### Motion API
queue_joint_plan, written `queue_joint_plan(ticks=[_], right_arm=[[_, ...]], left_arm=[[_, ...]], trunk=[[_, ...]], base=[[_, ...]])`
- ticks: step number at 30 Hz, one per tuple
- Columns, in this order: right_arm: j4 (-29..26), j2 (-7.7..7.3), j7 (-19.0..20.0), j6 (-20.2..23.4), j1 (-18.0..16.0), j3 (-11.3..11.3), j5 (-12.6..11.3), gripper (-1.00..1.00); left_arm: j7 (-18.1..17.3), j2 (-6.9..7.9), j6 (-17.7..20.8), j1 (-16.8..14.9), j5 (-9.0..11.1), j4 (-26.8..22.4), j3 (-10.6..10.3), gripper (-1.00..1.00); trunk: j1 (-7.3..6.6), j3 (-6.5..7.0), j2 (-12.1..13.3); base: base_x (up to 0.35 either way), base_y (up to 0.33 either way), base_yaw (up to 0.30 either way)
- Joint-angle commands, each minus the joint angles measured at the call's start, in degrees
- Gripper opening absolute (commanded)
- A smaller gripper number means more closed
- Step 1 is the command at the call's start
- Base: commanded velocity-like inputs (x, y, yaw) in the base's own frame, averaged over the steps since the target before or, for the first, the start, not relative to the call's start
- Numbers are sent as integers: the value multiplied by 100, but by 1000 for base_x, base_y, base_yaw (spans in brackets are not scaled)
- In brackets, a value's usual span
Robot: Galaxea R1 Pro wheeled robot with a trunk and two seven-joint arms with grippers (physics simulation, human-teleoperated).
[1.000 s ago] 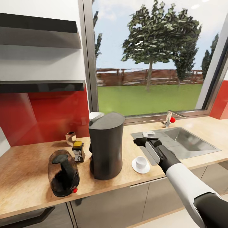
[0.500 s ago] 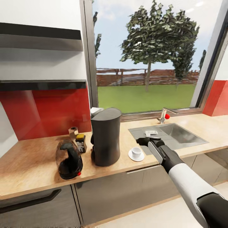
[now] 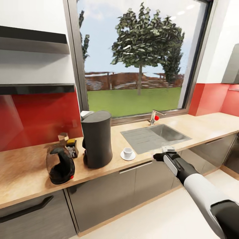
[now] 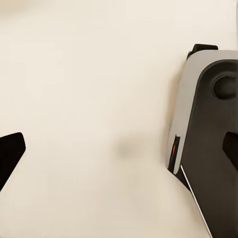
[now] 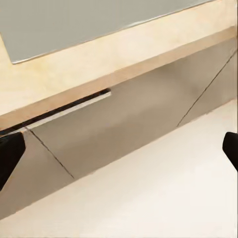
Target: Set up a coffee station on the kitchen countertop: keep the coffee maker on the countertop, move the bottle of coffee from the kitchen shelf to the counter next to the coffee maker, place a paper coffee filter on top of the coffee maker, put the saucer next to the coffee maker with the coffee cup on the saucer, and place the electric kettle next to the coffee maker.
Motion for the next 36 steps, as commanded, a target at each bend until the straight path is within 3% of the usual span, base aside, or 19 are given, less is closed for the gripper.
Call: queue_joint_plan(ticks=[1,4,6,8,10,12,14,17,19,20,21,22,24,28,36], right_arm=[[154,-31,-47,-19,-3,-37,-63,100],[699,-28,-42,-64,-3,-174,-62,100],[1515,30,-15,-91,-3,-210,-73,100],[1922,101,-5,-148,-3,-217,-76,100],[2797,354,19,-538,8,-222,-49,100],[2960,507,29,-644,180,-220,-28,100],[3025,652,34,-687,473,-211,-12,100],[3060,960,38,-719,1202,-197,84,100],[3066,1117,132,-733,1628,-192,351,100],[3068,1245,545,-737,2128,-189,846,100],[3071,1283,995,-736,2429,-189,1126,100],[3072,1296,1266,-732,2621,-188,1229,100],[3076,1306,1454,-729,2842,-188,1292,100],[3076,1344,1533,-722,3397,-193,1331,100],[3073,1319,1406,-725,3567,-214,1312,100]], left_arm=[[16,-1,-7,-2,-60,3,43,100],[16,1,-8,-2,-60,3,35,100],[16,0,-9,-2,-60,3,19,100],[16,-1,-9,-2,-64,3,16,100],[16,-2,-9,-2,-84,7,11,100],[16,-2,-9,-2,-95,10,8,100],[16,-4,-11,-2,-100,11,8,100],[16,-4,-16,-2,-103,11,11,100],[16,-4,-17,-2,-104,11,7,100],[16,-8,-17,-2,-104,12,5,100],[16,-17,-17,-2,-108,17,4,100],[16,-27,-18,-2,-115,18,4,100],[15,-33,-18,-2,-119,23,-2,100],[15,-37,-18,-2,-122,65,-13,100],[16,-36,3,3,-114,81,-23,100]], trunk=[[2,-2,-5],[2,-2,-5],[2,-2,-5],[2,-2,-5],[2,-2,-5],[2,-2,-5],[2,-2,-5],[2,-2,-5],[2,-2,-5],[2,-2,-5],[2,-2,-5],[2,-2,-5],[2,-2,-5],[2,-2,-5],[2,-2,-5]], base=[[-13,0,-285],[-5,0,-285],[-1,0,-285],[-1,0,-285],[0,0,-275],[0,0,-241],[0,0,-215],[0,0,-180],[0,0,-162],[0,0,-127],[0,0,-70],[0,0,-36],[0,0,-19],[0,0,-4],[0,0,0]])
